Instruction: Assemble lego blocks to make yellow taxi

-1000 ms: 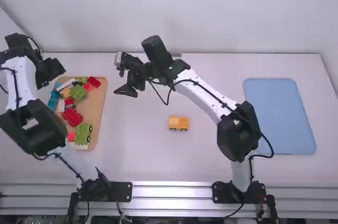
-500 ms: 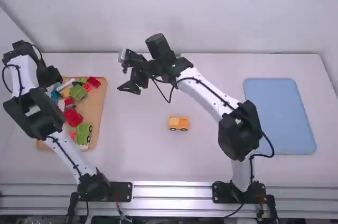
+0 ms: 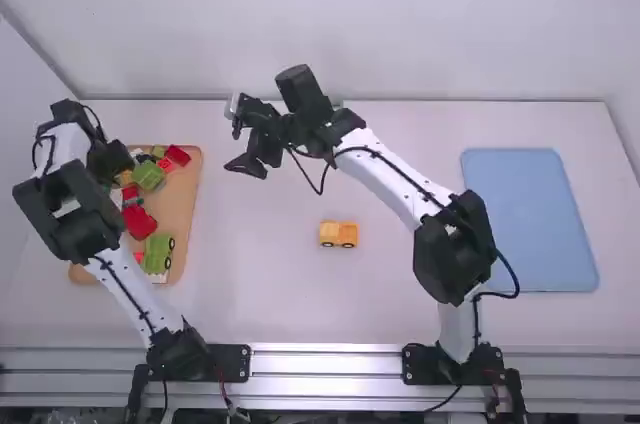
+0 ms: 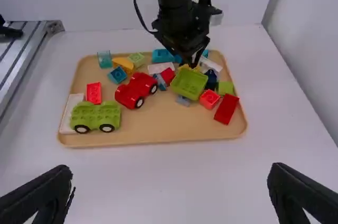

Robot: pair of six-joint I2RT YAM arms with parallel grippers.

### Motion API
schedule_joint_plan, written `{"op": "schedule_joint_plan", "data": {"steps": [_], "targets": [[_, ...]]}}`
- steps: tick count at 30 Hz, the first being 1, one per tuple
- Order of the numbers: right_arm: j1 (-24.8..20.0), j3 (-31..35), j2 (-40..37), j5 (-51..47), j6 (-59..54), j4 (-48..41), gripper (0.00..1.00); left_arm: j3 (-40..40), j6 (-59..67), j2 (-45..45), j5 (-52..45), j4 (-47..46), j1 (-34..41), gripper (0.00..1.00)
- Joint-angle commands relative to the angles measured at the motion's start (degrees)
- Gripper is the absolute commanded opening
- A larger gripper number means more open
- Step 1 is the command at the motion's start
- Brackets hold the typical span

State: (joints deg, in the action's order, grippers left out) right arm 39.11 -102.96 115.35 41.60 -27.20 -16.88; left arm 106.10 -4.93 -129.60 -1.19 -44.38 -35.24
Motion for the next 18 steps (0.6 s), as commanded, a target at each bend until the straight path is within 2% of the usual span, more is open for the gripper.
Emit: {"op": "schedule_joint_plan", "data": {"steps": [1,4,5,13,18], "targets": [[-0.17,-1.64,0.92,0.07,0.17,-0.28,0.98,-1.97,-1.77,-0.17,0.59,1.29,0.00,0.59],[-0.20,-1.53,0.92,0.11,0.15,-0.24,0.99,-3.37,-2.12,-0.17,0.55,3.45,0.00,0.58],[-0.22,-1.31,0.92,0.11,0.20,0.13,0.99,-4.17,-2.10,-0.17,0.57,4.74,0.00,0.47],[-0.46,-1.22,0.92,0.11,-0.04,-0.28,0.99,-7.89,0.87,-0.17,0.13,9.55,-0.04,0.51],[-0.46,-1.20,0.92,0.09,-0.04,-0.31,0.98,-9.60,0.24,-0.17,0.15,11.80,-0.02,0.39]]}}
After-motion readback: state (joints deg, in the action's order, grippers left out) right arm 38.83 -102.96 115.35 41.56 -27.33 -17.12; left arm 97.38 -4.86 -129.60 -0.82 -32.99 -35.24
